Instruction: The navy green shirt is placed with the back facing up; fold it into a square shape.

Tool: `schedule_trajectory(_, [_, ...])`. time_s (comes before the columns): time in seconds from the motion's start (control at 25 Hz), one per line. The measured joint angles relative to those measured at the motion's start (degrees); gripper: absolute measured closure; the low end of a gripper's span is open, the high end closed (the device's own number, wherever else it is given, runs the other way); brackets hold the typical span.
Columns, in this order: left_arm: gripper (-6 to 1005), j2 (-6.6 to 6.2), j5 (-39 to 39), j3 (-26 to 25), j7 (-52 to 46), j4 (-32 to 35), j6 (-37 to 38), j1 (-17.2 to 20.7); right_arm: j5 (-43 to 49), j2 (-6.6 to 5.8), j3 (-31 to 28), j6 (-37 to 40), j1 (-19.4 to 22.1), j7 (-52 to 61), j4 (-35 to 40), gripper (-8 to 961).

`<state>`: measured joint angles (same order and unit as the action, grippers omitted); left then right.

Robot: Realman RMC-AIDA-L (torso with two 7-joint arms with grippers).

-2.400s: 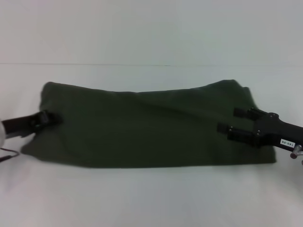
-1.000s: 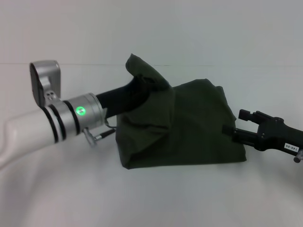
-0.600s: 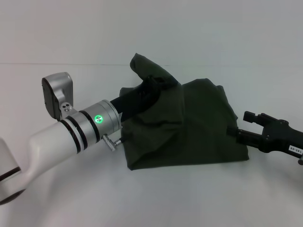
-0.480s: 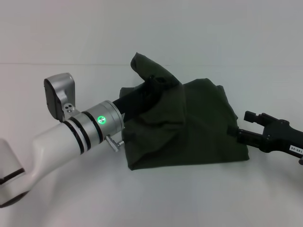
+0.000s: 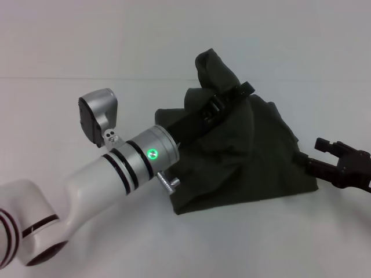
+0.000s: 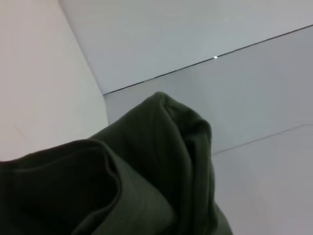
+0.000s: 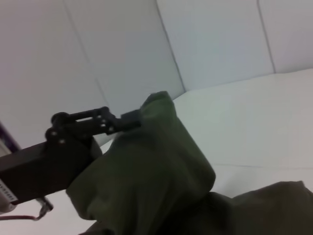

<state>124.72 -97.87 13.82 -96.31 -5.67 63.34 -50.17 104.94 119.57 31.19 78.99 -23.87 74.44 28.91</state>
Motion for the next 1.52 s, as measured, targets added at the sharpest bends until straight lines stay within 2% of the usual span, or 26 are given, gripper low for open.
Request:
schedule_trajectory(0.24, [466,0.0,-0.6,-2.1,2.6,-2.1,-0.4,-0.4,0.0,0.1,-1.7,0.0,2.0,0.0,-0.6,43])
schedule_trajectory(0.44, [230,0.0,-0.5,-2.2,2.6,-2.5,-2.9,-0.5,0.0,0.06,-2.2,0.0,2.7,0.0,-1.6,43])
schedule_trajectory(0.6, [163,-0.01,-0.7,-3.9,2.6,-2.5,-2.9,0.2,0.3,0.04,-2.2,0.0,2.9,0.0,-1.7,43])
schedule_trajectory(0.8, [79,0.0,-1.4,-4.1,3.9,-3.9,-2.5,-0.7,0.0,0.03,-2.3,1.0,3.3,0.0,-1.7,43])
schedule_trajectory(0.96, [46,-0.1,-1.3,-4.4,3.7,-2.6,1.1,0.7,0.0,-0.27,-2.4,1.3,3.8,1.9,-1.8,44])
schedule_trajectory(1.12, [48,-0.4,-1.4,-2.1,3.4,2.0,8.3,4.0,0.0,-1.22,-2.5,1.5,4.4,9.0,-1.8,44])
schedule_trajectory(1.28, [49,-0.41,-1.4,5.3,3.4,10.8,15.9,9.1,0.1,-2.72,-2.6,1.6,3.7,17.9,-1.0,44])
schedule_trajectory(1.4, [50,-0.48,-1.5,11.0,3.6,17.7,20.6,13.9,0.9,-4.6,-2.0,0.7,1.2,26.1,-0.9,44])
schedule_trajectory(1.52, [50,-0.54,-1.5,14.5,4.1,23.7,24.2,18.3,3.7,-6.29,-0.8,-0.3,-2.9,32.4,-0.9,44])
